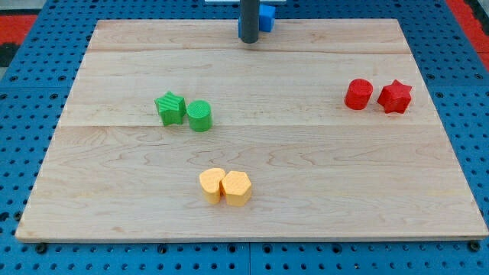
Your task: Slide the yellow hexagon along with the yellow heart towards the bottom left
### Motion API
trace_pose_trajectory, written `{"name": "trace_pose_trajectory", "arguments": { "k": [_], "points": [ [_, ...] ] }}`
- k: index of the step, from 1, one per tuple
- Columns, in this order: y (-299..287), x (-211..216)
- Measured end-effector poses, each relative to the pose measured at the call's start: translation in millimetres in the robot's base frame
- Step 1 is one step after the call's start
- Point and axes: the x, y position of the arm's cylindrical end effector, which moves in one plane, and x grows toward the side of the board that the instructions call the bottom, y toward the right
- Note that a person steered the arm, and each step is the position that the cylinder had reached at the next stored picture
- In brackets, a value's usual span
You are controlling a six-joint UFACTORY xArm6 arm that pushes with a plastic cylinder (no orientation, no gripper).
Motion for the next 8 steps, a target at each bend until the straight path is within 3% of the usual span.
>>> {"name": "trace_pose_trajectory", "arguments": {
  "k": [5,8],
  "points": [
    [0,2],
    [-2,31]
  ]
}}
